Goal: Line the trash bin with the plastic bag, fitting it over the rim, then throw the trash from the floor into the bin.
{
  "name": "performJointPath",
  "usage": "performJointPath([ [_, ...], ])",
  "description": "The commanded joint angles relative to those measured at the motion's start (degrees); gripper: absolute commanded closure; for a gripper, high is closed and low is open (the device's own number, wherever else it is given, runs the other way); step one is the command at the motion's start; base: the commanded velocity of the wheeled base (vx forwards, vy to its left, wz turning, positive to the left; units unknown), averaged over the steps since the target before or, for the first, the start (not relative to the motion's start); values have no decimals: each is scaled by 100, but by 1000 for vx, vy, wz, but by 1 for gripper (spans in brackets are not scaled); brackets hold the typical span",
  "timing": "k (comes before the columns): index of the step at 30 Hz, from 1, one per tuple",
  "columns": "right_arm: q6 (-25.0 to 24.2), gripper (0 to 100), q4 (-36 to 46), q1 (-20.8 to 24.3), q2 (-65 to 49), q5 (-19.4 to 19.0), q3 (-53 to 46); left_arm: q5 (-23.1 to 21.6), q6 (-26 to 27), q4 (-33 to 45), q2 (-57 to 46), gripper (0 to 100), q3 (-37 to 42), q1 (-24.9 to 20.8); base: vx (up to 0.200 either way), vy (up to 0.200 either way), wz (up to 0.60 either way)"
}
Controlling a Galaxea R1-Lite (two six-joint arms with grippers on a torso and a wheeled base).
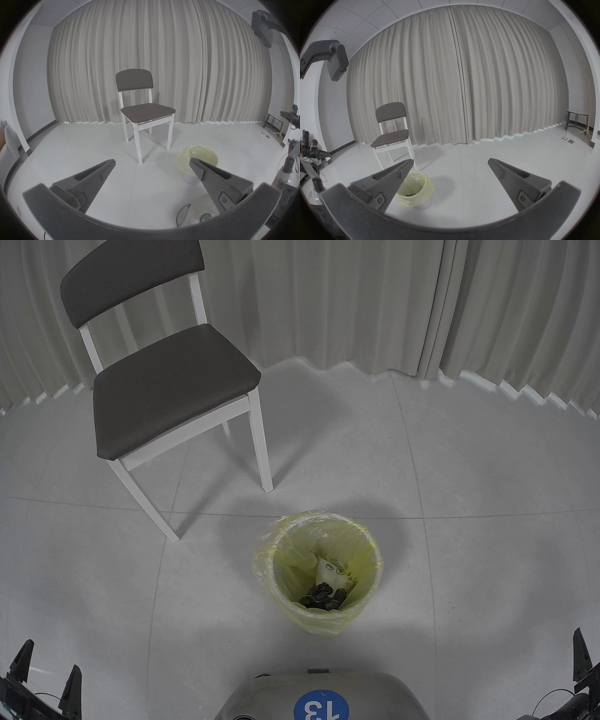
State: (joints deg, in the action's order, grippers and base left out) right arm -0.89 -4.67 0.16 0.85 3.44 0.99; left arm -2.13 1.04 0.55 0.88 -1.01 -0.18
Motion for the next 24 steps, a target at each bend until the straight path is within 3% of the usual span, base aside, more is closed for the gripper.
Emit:
performJointPath([
  [1, 19, 0, 1, 2, -41, 52, -99, 2, 2, -11, -79, 0, 84, 1, 0, 0, 0],
  [8, 80, 0, -8, 2, -41, 61, -99, 38, 11, -20, -88, 0, 92, 9, 0, 0, 0],
  [13, 54, 0, 10, 2, -50, -625, -99, 46, -16, -20, -88, 0, 101, 9, 0, 0, 0],
  [24, 19, 0, 36, 2, -50, -880, -99, 257, -218, -37, -79, 0, 101, 9, 0, 0, 0],
])
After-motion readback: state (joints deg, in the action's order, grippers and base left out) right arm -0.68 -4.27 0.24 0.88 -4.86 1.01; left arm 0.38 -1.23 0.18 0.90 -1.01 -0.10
